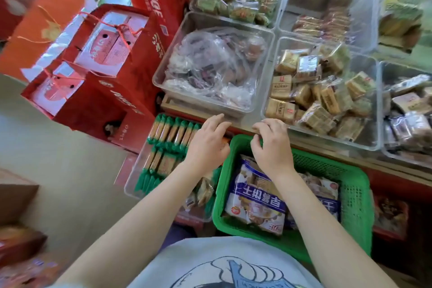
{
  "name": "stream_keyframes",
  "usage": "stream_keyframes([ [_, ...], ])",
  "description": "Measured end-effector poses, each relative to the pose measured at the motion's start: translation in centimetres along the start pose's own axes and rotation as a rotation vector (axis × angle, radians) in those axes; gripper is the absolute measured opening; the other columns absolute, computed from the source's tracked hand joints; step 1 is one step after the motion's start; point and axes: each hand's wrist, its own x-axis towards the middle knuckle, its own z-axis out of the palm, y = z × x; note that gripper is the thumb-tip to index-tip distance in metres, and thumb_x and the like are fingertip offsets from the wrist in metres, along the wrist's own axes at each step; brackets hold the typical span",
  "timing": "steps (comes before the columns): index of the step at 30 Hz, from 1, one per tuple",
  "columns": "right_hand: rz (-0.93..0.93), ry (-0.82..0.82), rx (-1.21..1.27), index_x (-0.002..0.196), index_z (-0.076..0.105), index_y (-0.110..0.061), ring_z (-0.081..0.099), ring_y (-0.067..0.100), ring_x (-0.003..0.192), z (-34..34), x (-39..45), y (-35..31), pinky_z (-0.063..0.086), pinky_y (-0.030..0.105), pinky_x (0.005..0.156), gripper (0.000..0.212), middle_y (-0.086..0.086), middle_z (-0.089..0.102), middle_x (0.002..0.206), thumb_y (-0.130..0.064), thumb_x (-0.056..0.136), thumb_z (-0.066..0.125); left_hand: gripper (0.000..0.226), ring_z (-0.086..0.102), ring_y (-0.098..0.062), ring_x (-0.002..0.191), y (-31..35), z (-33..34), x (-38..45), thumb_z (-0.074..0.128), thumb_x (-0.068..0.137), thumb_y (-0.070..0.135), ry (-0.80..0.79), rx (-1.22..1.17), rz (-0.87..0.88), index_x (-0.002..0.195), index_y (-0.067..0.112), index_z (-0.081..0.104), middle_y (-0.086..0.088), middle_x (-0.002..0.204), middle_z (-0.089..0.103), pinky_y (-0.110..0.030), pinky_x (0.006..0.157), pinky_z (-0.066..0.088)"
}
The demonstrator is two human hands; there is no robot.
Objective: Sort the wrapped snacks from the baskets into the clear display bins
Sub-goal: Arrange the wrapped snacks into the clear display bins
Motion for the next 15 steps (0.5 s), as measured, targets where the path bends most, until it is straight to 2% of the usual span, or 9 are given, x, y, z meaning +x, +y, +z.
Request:
stream_keyframes([
  [3, -0.059, -0.042, -0.080, 0.096, 0.071, -0.005, 0.048, 0.043, 0.126, 3.6, -2.1, -1.7, 0.045, 0.058, 0.098, 0.018, 0.018, 0.064, 0.114, -0.002, 0.080, 0.064, 0.050, 0.047, -0.029, 0.129, -4.5, 1.5, -3.2, 0.057, 0.094, 0.025, -0.149, 0.032, -0.210, 0.142, 0.012, 0.049, -0.010, 0.141, 0.051, -0.044, 0.103, 0.045],
  [6, -0.117, -0.141, -0.069, 0.094, 0.071, -0.004, 0.058, 0.040, 0.113, 6.4, -3.8, -3.4, 0.047, 0.052, 0.092, 0.025, 0.018, 0.065, 0.110, -0.012, 0.083, 0.050, 0.043, 0.055, -0.029, 0.113, -8.8, 3.2, -6.2, 0.051, 0.095, 0.031, -0.402, 0.158, -0.378, 0.135, 0.016, 0.052, -0.009, 0.126, 0.059, -0.040, 0.085, 0.051],
  [8, -0.147, -0.333, -0.066, 0.100, 0.072, -0.004, 0.060, 0.038, 0.108, 8.1, -4.8, -4.4, 0.048, 0.050, 0.091, 0.033, 0.016, 0.066, 0.109, -0.017, 0.087, 0.045, 0.040, 0.059, -0.032, 0.105, -10.5, 4.4, -8.2, 0.051, 0.094, 0.036, -0.563, 0.185, -0.423, 0.130, 0.018, 0.056, -0.010, 0.119, 0.062, -0.039, 0.082, 0.051],
  [9, -0.165, -0.468, -0.093, 0.109, 0.071, -0.006, 0.057, 0.037, 0.113, 9.0, -5.4, -4.9, 0.045, 0.050, 0.097, 0.033, 0.015, 0.065, 0.115, -0.017, 0.090, 0.046, 0.041, 0.059, -0.033, 0.106, -11.2, 5.2, -9.2, 0.052, 0.093, 0.039, -0.623, 0.189, -0.427, 0.130, 0.020, 0.057, -0.010, 0.119, 0.062, -0.040, 0.084, 0.052],
  [11, -0.198, -0.758, -0.182, 0.135, 0.057, -0.014, 0.042, 0.033, 0.133, 10.8, -6.8, -5.7, 0.027, 0.050, 0.116, 0.040, 0.012, 0.053, 0.138, -0.015, 0.096, 0.047, 0.044, 0.056, -0.035, 0.112, -12.4, 6.7, -11.1, 0.050, 0.093, 0.045, -0.676, 0.208, -0.418, 0.132, 0.024, 0.056, -0.010, 0.124, 0.061, -0.041, 0.091, 0.049],
  [12, -0.217, -0.854, -0.241, 0.143, 0.049, -0.017, 0.033, 0.032, 0.141, 11.7, -7.3, -6.2, 0.015, 0.050, 0.122, 0.047, 0.011, 0.045, 0.148, -0.012, 0.096, 0.046, 0.045, 0.054, -0.035, 0.116, -12.8, 7.3, -11.9, 0.049, 0.094, 0.045, -0.677, 0.228, -0.402, 0.134, 0.024, 0.055, -0.010, 0.127, 0.060, -0.040, 0.094, 0.046],
  [13, -0.237, -0.927, -0.312, 0.147, 0.042, -0.019, 0.025, 0.032, 0.146, 12.5, -7.8, -6.6, 0.006, 0.051, 0.123, 0.053, 0.012, 0.036, 0.155, -0.007, 0.095, 0.046, 0.047, 0.052, -0.034, 0.119, -13.2, 7.8, -12.6, 0.050, 0.094, 0.044, -0.669, 0.253, -0.375, 0.136, 0.024, 0.053, -0.009, 0.129, 0.059, -0.039, 0.095, 0.042],
  [15, -0.258, -1.030, -0.464, 0.150, 0.034, -0.020, 0.018, 0.035, 0.149, 13.8, -8.6, -7.4, -0.003, 0.054, 0.123, 0.062, 0.015, 0.026, 0.160, -0.002, 0.093, 0.049, 0.048, 0.050, -0.032, 0.120, -13.6, 8.2, -13.1, 0.051, 0.094, 0.041, -0.662, 0.277, -0.333, 0.138, 0.023, 0.050, -0.008, 0.131, 0.058, -0.039, 0.095, 0.038],
])
